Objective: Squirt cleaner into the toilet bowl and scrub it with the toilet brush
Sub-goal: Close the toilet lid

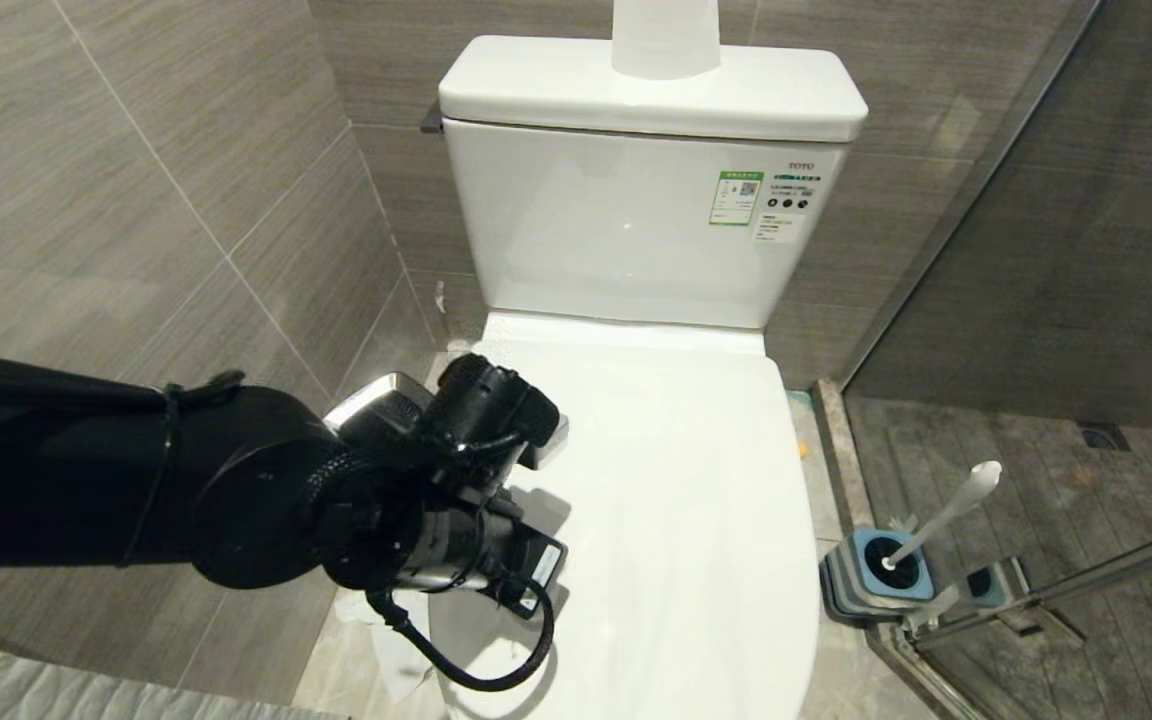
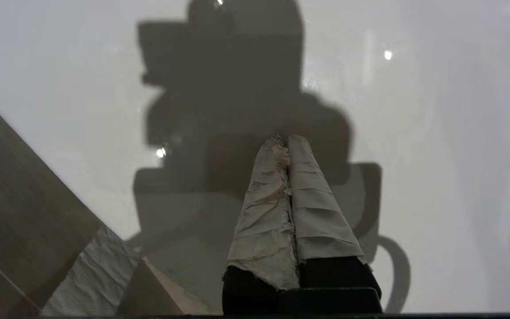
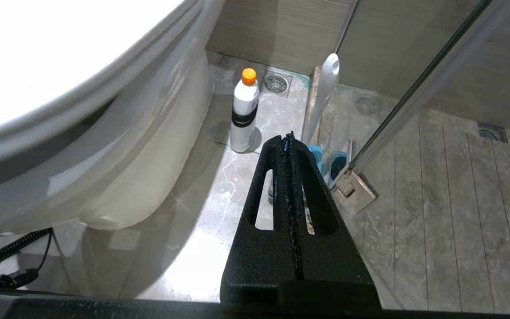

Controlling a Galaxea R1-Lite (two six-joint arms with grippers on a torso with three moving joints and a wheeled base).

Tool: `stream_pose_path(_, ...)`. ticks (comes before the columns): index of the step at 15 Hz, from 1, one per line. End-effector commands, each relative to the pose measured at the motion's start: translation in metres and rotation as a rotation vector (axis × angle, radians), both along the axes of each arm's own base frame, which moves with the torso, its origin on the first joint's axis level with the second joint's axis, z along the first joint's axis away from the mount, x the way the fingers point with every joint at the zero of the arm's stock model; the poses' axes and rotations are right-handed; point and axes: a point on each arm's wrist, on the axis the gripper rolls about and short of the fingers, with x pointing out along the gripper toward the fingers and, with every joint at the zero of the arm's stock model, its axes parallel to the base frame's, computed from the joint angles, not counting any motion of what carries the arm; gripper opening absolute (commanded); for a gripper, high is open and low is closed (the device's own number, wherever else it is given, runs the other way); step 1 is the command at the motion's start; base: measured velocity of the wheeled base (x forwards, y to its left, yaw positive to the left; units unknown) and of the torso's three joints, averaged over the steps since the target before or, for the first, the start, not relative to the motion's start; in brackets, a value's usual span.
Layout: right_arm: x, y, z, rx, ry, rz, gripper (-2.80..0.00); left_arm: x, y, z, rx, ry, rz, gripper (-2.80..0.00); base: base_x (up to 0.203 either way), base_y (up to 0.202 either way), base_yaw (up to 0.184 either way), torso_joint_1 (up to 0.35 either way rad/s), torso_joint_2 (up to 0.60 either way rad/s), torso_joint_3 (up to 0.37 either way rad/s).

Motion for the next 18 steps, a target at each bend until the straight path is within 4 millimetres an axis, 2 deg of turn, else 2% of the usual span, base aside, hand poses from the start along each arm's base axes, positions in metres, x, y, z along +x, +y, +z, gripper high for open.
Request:
stream_pose_path(1, 0.001, 0.000, -0.003, -0.001, 0.011, 0.000, -2.80, 0.004, -0.004, -0.016, 0.032, 0.037, 0.010, -2.80, 0.000, 0.000, 0.000, 0.000, 0.00, 0.000)
stream_pose_path(8, 0.001, 0.000, -0.003, -0.001, 0.011, 0.000, -2.80, 0.010, -0.011, -0.043, 0.086, 0.096, 0.013, -2.80, 0.000, 0.000, 0.000, 0.000, 0.00, 0.000)
stream_pose_path(18, 0.001, 0.000, -0.003, -0.001, 0.011, 0.000, -2.80, 0.012, -0.014, -0.054, 0.109, 0.122, 0.008, -2.80, 0.000, 0.000, 0.000, 0.000, 0.00, 0.000)
